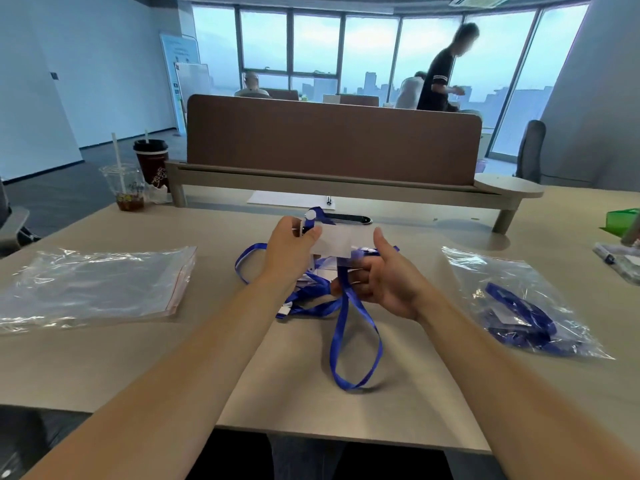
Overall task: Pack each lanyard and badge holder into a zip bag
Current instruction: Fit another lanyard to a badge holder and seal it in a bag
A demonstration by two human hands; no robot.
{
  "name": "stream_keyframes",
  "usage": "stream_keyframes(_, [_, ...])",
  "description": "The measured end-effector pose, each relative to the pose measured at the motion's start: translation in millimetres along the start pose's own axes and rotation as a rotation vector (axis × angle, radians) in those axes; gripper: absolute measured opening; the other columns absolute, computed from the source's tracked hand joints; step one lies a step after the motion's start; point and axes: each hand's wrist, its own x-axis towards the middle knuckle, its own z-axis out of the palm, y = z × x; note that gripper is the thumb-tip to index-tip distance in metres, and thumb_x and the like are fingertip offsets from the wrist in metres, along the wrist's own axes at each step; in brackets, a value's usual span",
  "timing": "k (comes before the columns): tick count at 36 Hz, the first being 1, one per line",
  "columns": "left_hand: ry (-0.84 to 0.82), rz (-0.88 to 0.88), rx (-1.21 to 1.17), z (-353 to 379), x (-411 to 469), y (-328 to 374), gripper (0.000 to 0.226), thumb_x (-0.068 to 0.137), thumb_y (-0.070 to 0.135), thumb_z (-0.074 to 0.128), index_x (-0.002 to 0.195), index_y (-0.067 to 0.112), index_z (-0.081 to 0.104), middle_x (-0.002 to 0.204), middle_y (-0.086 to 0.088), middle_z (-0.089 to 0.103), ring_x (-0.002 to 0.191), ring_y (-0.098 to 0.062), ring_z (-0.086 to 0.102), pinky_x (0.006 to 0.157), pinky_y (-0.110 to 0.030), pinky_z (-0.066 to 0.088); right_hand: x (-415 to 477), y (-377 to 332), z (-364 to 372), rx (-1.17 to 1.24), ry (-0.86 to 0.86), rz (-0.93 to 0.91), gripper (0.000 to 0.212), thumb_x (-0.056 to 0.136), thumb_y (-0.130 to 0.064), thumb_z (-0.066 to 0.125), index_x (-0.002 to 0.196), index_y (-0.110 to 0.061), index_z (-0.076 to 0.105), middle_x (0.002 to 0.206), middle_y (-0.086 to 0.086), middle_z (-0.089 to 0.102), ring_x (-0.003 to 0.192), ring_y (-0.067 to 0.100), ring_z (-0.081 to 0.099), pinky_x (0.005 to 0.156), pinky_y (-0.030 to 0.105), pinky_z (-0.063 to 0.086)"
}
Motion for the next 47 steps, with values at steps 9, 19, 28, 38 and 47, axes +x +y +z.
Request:
stream_keyframes(9, [0.119,0.056,0.034,-1,2,-8,0.016,0.1,0.024,0.055,0.11,0.015,0.047,0.088,0.001,0.054,0.071,-0.013,0.052,0.053,-0.02,0.042,-1,4,13,0.037,-0.001,-0.02,0.03,0.099,-0.021,0.058,0.12,-0.001,0.063,0.116,0.031,0.065,0.1,0.039,0.068,0.098,0.047,0.054])
stream_keyframes(19, [0.116,0.128,0.261,-11,0,-13,0.015,0.101,0.019,0.051,0.116,0.015,0.046,0.097,0.0,0.054,0.07,-0.008,0.049,0.054,-0.018,0.037,0,-3,13,-0.389,-0.099,0.009,0.023,0.095,-0.002,0.057,0.115,-0.001,0.068,0.088,0.011,0.07,0.065,0.013,0.058,0.074,0.029,0.054])
stream_keyframes(28, [-0.202,0.144,0.494,-16,0,-12,0.017,0.099,0.027,0.055,0.109,0.014,0.051,0.1,-0.003,0.059,0.084,-0.018,0.056,0.063,-0.028,0.046,-5,-21,1,-0.309,0.063,-0.2,0.017,0.095,-0.002,0.061,0.107,-0.005,0.073,0.084,0.011,0.072,0.078,0.02,0.065,0.085,0.036,0.058])
stream_keyframes(38, [-0.527,-0.003,0.303,-21,-14,-1,0.01,0.102,0.018,0.051,0.108,0.025,0.053,0.102,0.002,0.068,0.051,-0.007,0.051,0.045,-0.017,0.042,-9,-36,-13,-0.371,0.268,-0.338,0.01,0.09,-0.011,0.071,0.098,-0.007,0.076,0.077,0.004,0.071,0.071,0.014,0.059,0.071,0.028,0.053])
stream_keyframes(47, [-0.598,-0.184,-0.172,-20,-21,7,0.021,0.1,0.011,0.052,0.121,0.014,0.053,0.092,-0.006,0.067,0.057,-0.007,0.059,0.05,-0.02,0.047,-1,-19,-17,-0.084,0.359,-0.24,0.008,0.09,-0.013,0.071,0.084,-0.012,0.075,0.082,0.014,0.068,0.075,0.027,0.057,0.059,0.031,0.047])
